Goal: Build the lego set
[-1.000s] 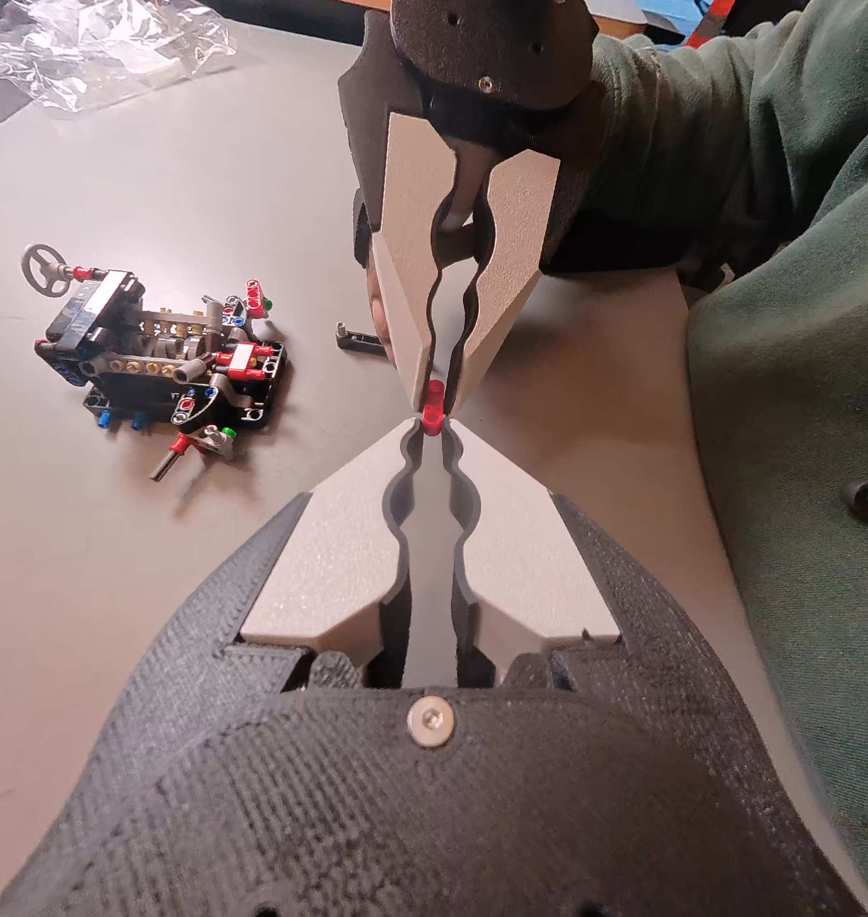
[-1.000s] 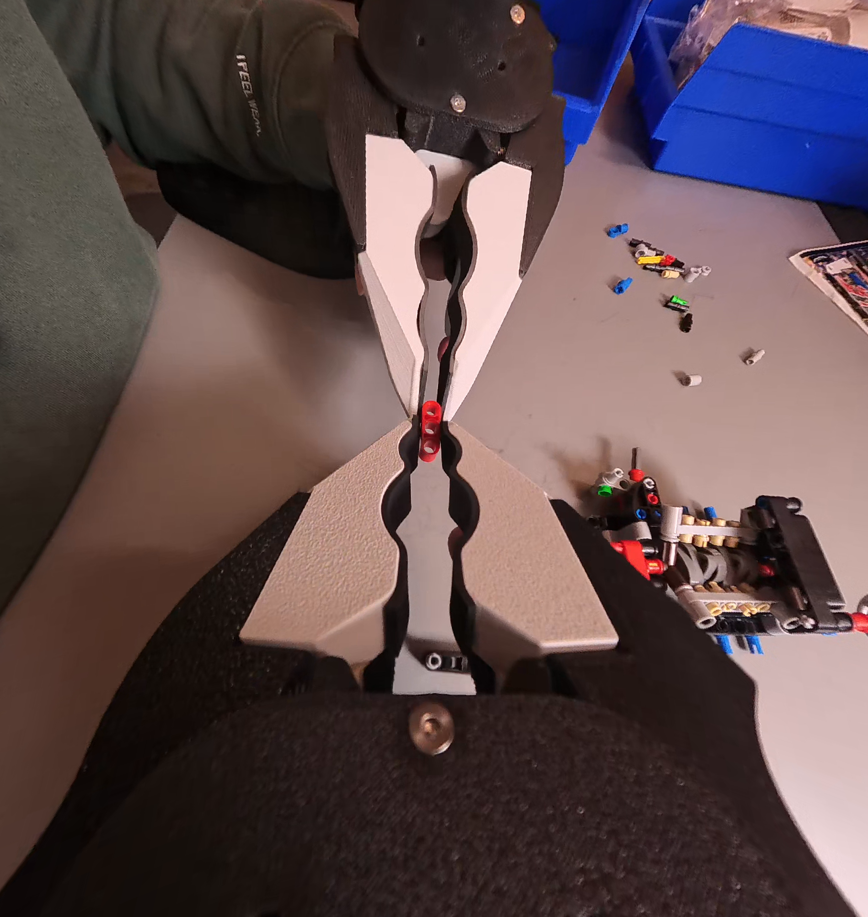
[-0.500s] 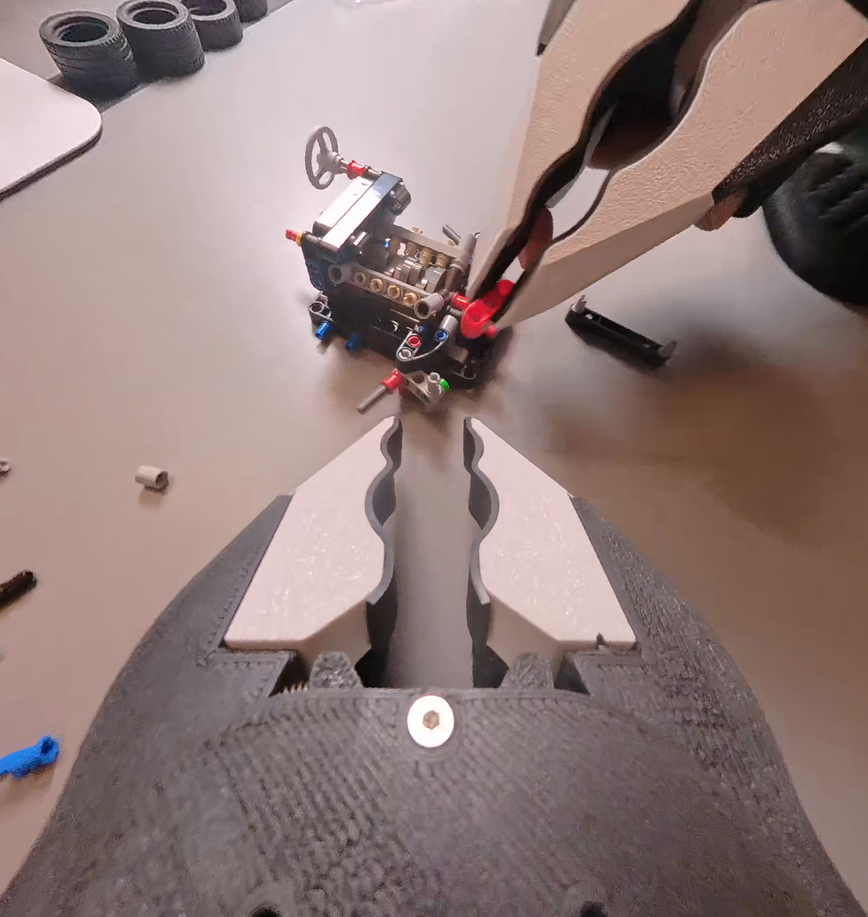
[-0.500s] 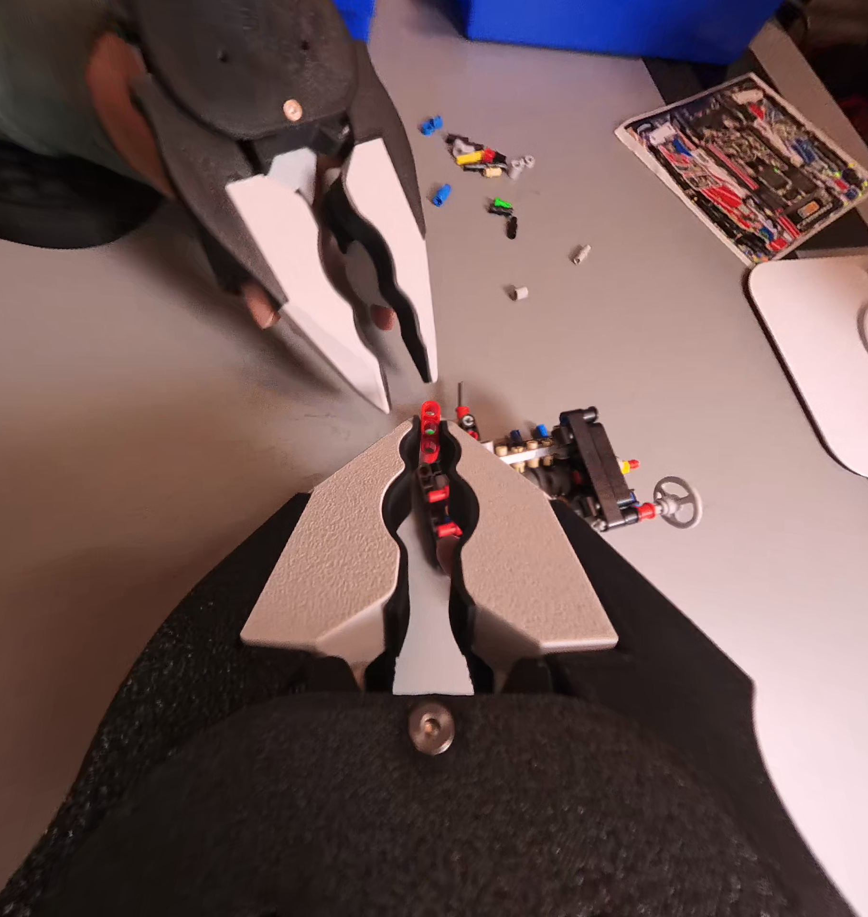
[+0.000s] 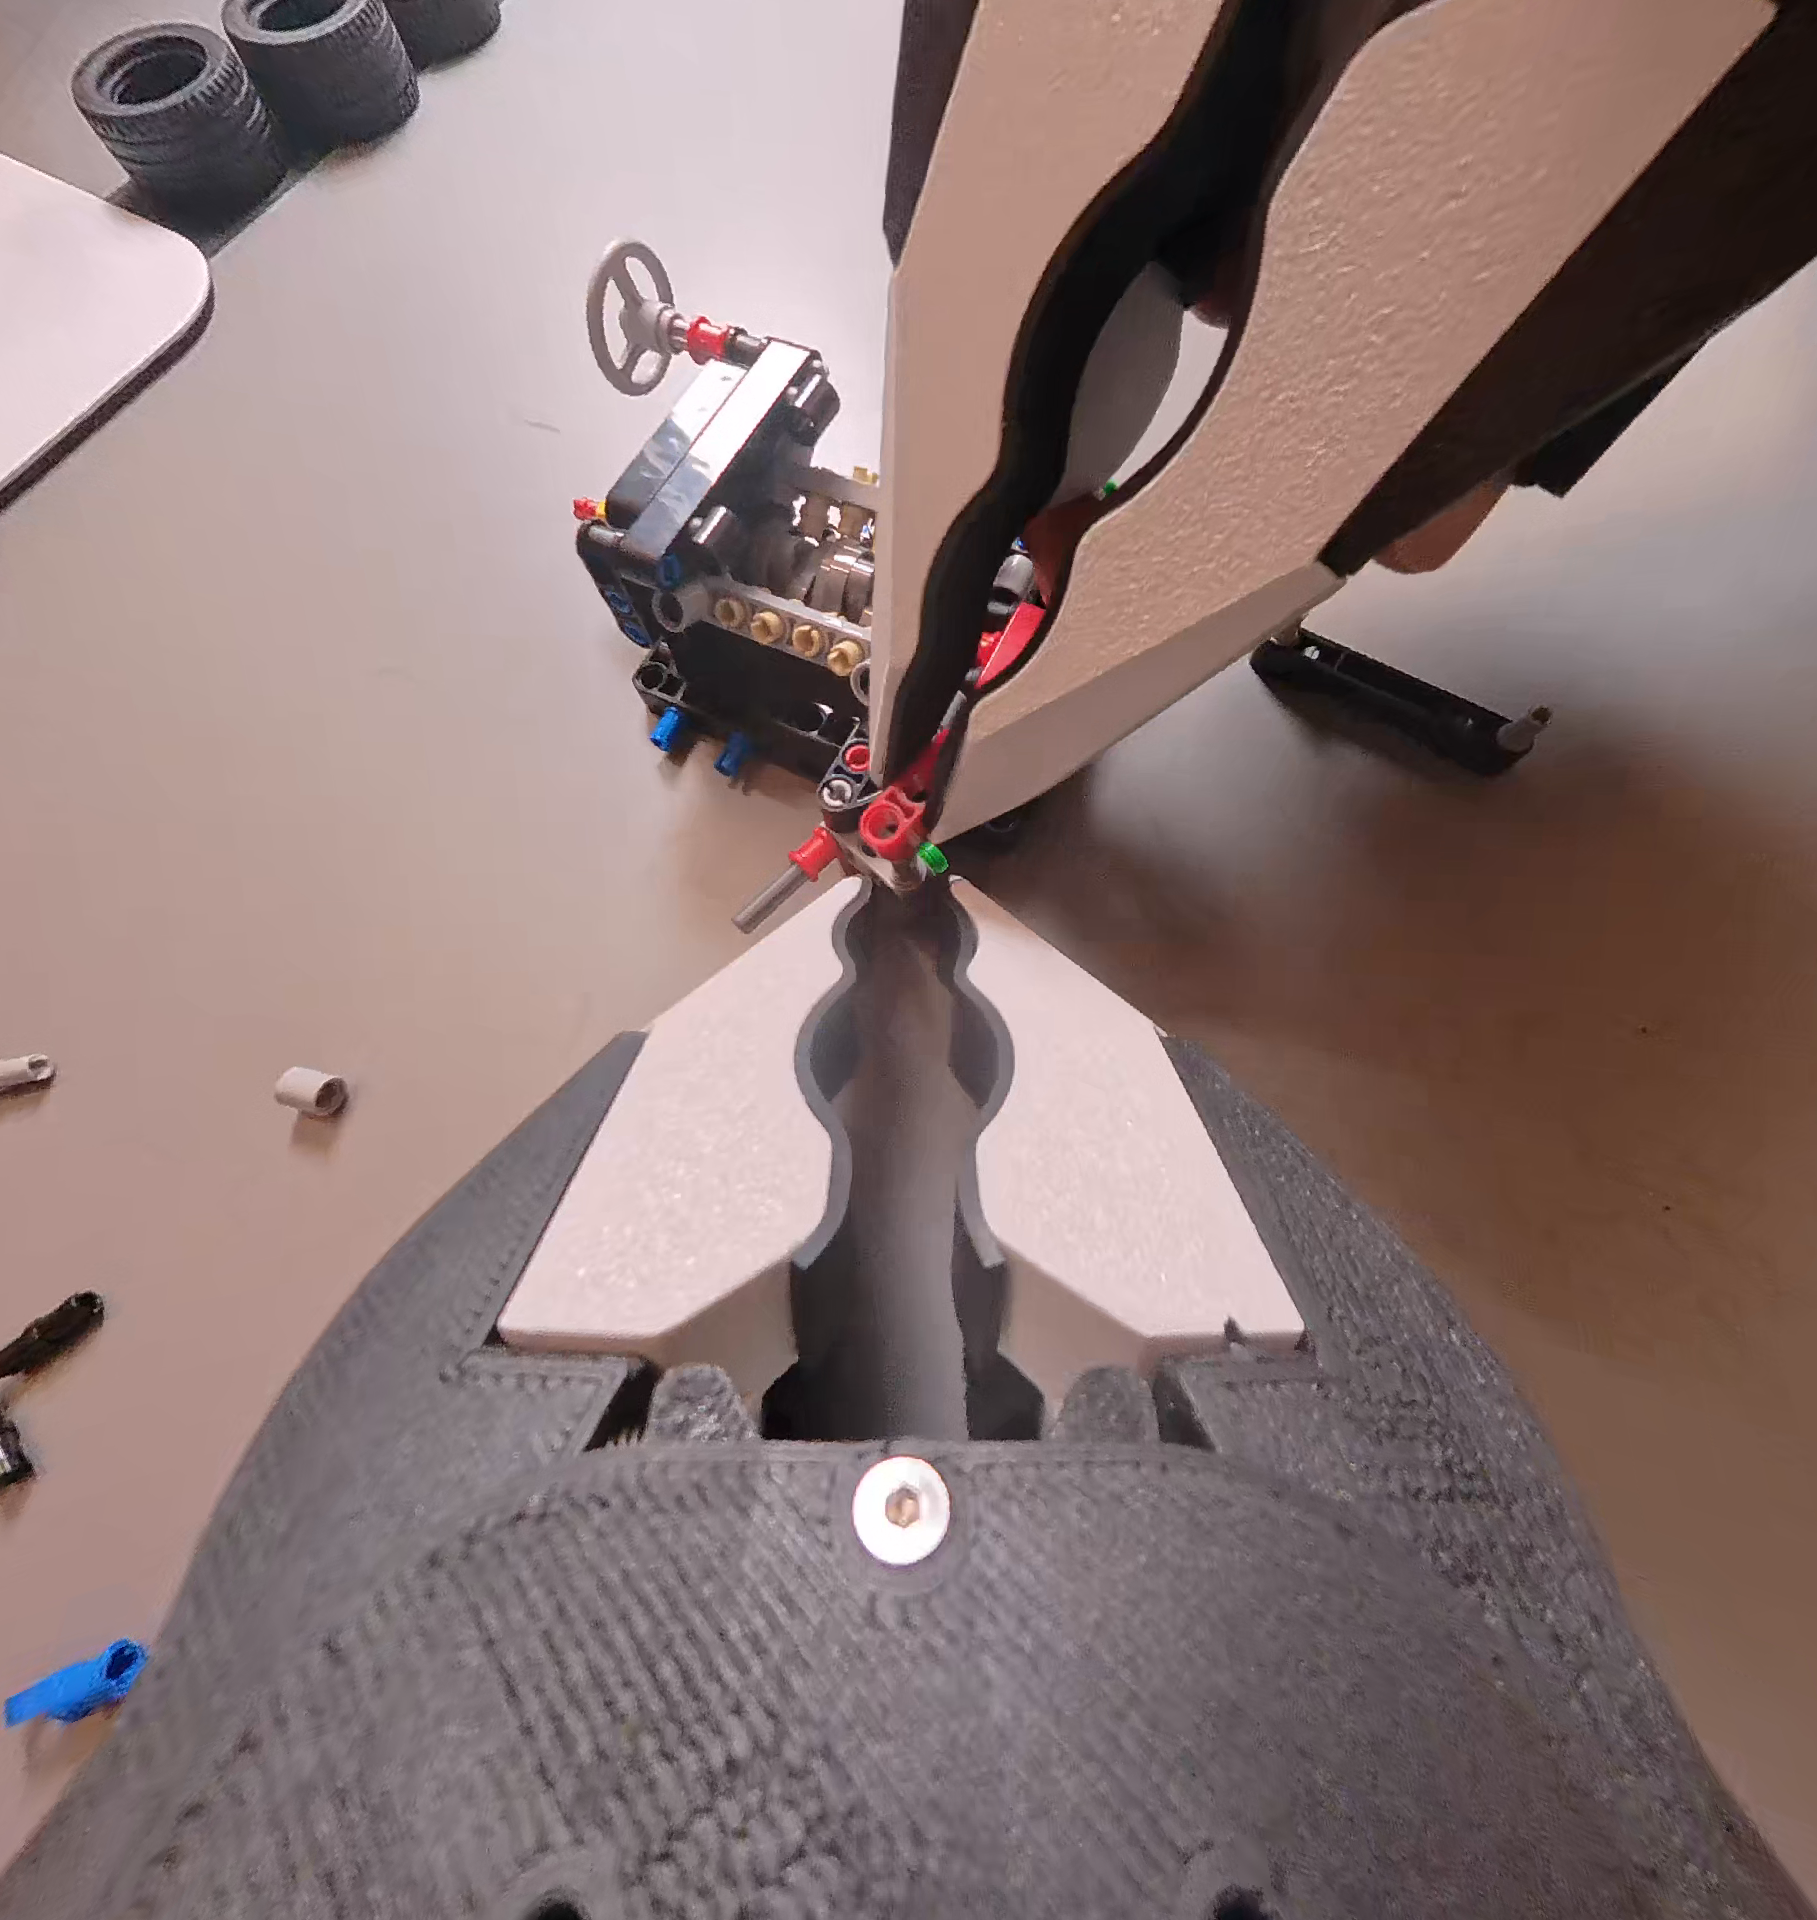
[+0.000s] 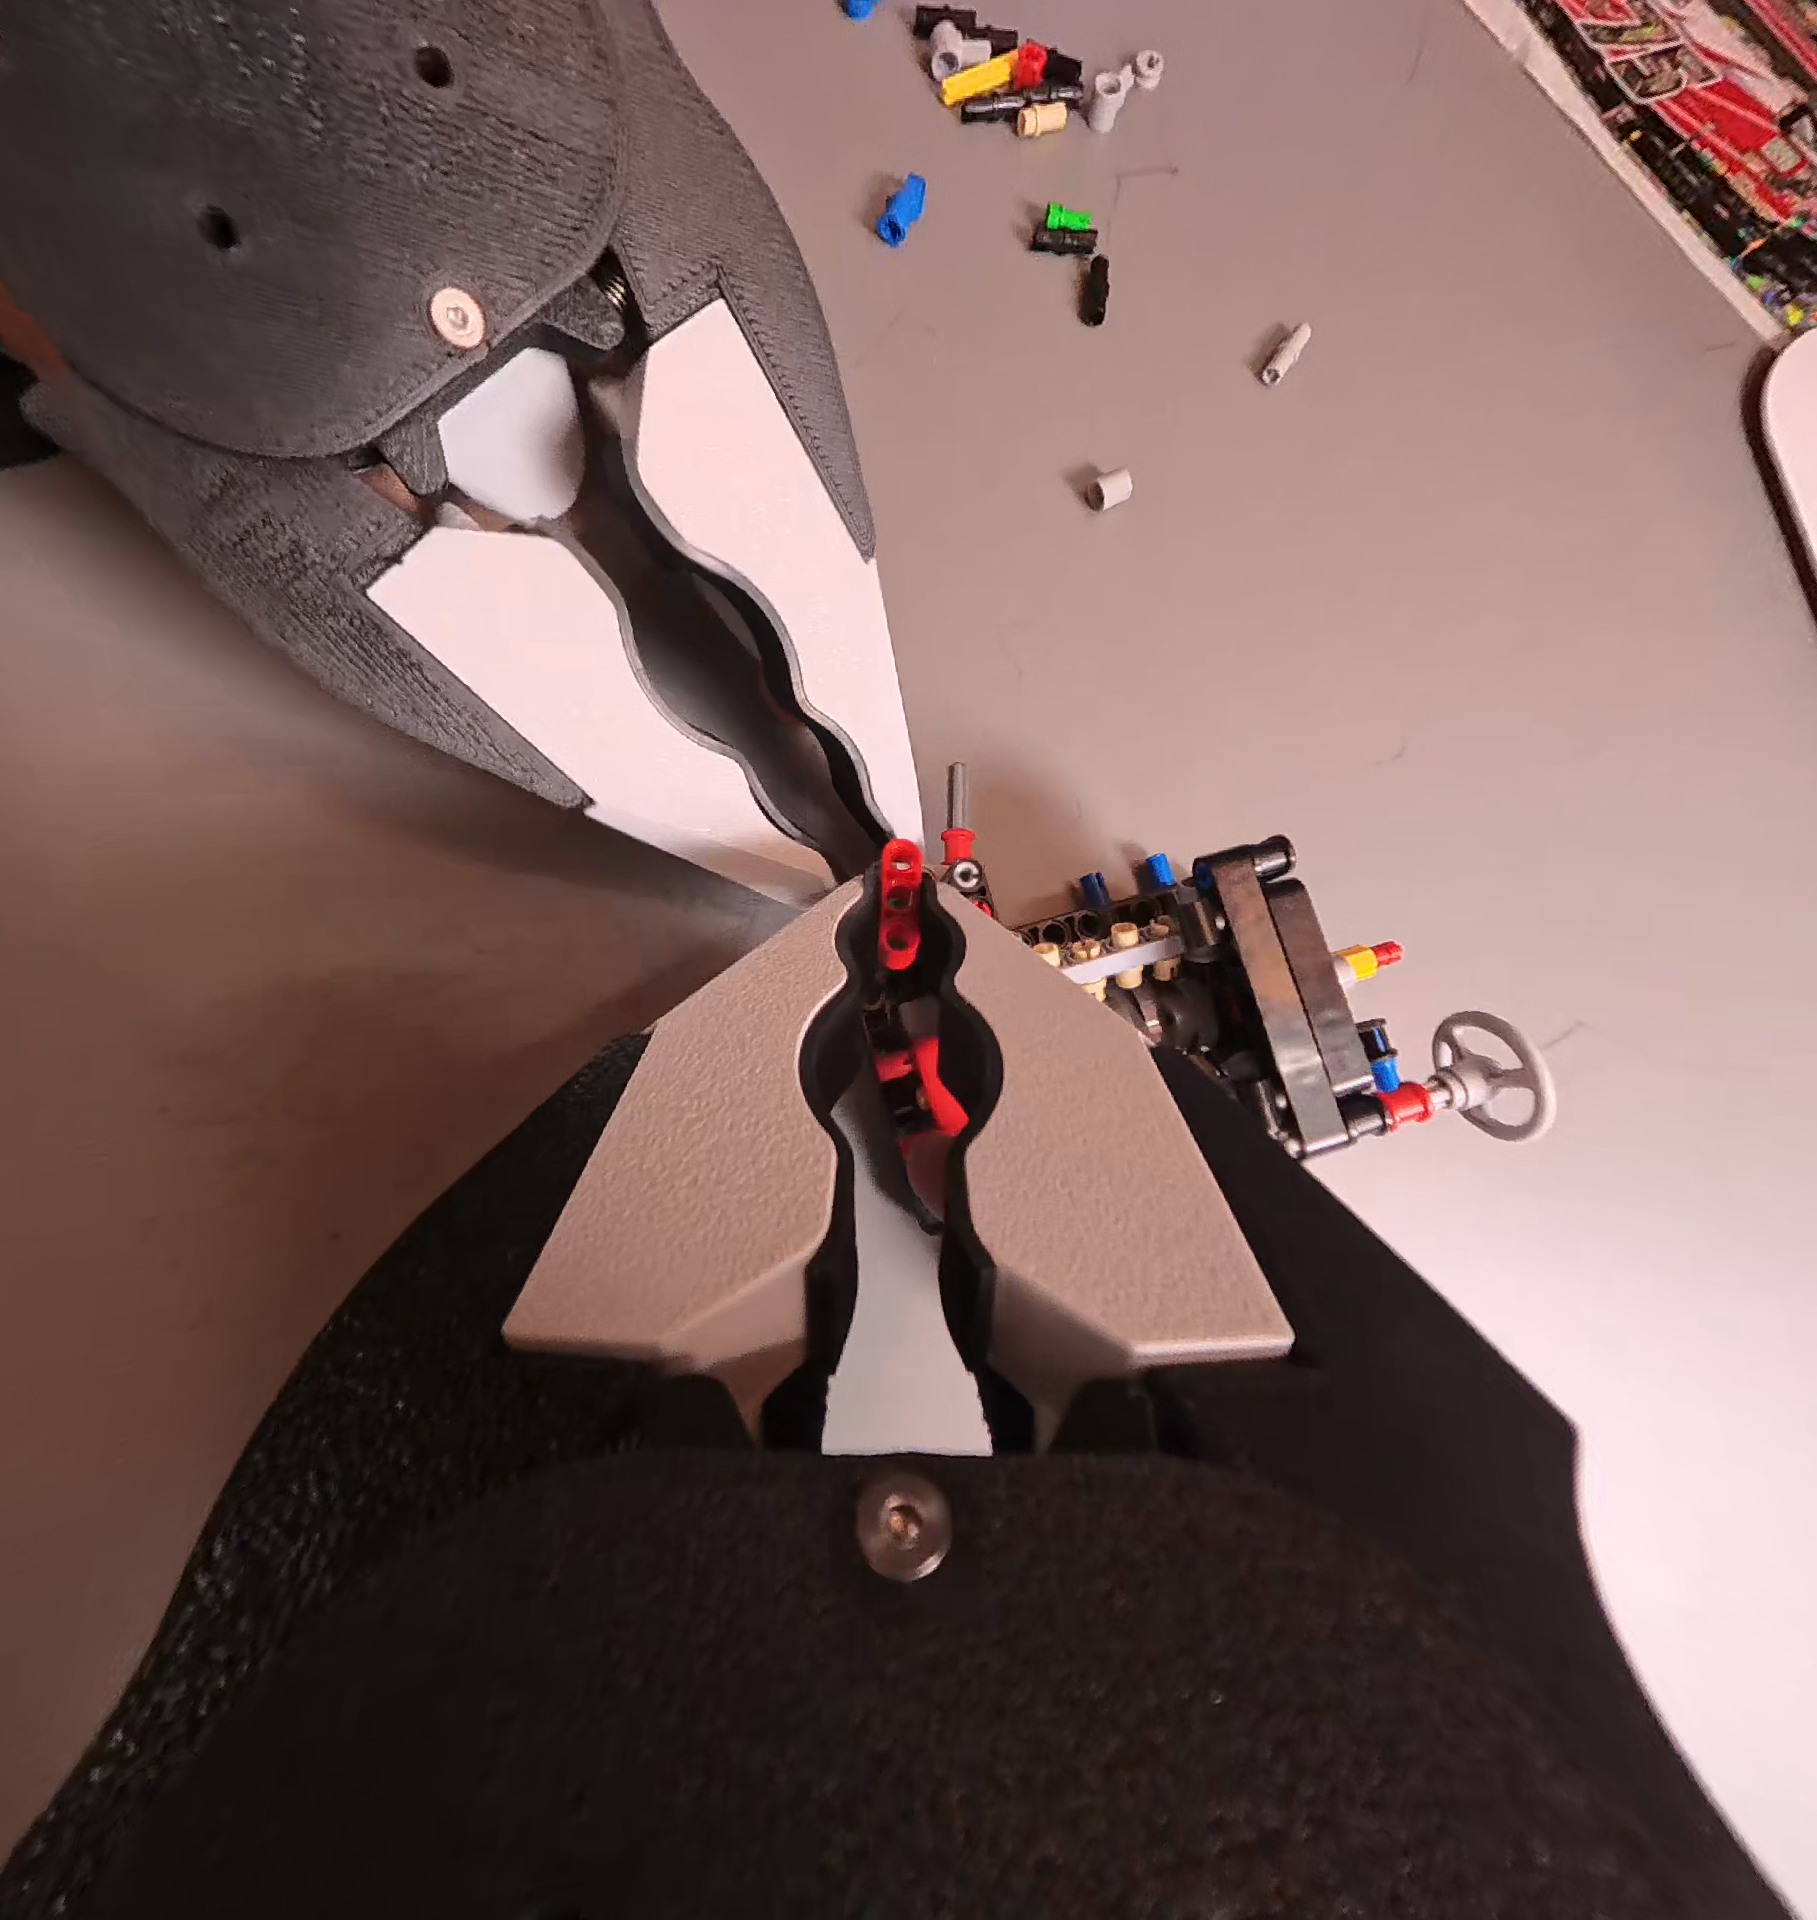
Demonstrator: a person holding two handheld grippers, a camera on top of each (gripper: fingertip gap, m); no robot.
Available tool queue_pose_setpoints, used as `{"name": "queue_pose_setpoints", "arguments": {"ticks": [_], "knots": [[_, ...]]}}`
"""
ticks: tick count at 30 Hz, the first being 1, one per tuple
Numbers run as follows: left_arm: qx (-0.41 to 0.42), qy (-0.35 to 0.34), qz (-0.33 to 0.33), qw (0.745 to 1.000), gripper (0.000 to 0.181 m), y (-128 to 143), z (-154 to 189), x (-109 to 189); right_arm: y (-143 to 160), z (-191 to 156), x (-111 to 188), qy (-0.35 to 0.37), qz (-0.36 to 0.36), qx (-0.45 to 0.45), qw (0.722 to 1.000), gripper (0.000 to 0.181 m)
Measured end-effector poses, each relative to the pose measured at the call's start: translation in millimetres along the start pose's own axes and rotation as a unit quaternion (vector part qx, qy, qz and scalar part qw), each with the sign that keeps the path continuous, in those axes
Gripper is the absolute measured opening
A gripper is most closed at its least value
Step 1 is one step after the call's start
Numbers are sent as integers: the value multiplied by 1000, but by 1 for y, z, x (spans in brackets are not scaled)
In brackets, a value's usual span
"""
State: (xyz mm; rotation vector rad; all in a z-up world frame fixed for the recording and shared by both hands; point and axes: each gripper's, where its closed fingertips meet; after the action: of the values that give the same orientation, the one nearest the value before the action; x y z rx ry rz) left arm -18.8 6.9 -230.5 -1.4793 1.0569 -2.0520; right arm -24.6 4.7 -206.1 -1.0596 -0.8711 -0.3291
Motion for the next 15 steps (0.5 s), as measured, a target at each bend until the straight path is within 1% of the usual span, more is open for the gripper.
{"name": "queue_pose_setpoints", "arguments": {"ticks": [8, 15], "knots": [[-15, -10, -1, 1000, 7, 1, 1, 0, 3, -5, -2, -26, -47, -15, 998, 5], [-41, -23, -5, 999, 5, 3, 2, -2, 8, -8, -5, -65, -90, -35, 993, 5]]}}
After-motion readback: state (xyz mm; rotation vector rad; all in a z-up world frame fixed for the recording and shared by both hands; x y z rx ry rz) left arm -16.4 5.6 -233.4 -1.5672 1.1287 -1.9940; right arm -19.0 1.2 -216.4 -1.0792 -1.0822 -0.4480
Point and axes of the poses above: each gripper's, where its closed fingertips meet, x back along the fingers, y out of its underside, z = x × y across the jaws, and after that the axes turned 14 degrees about x, right-handed
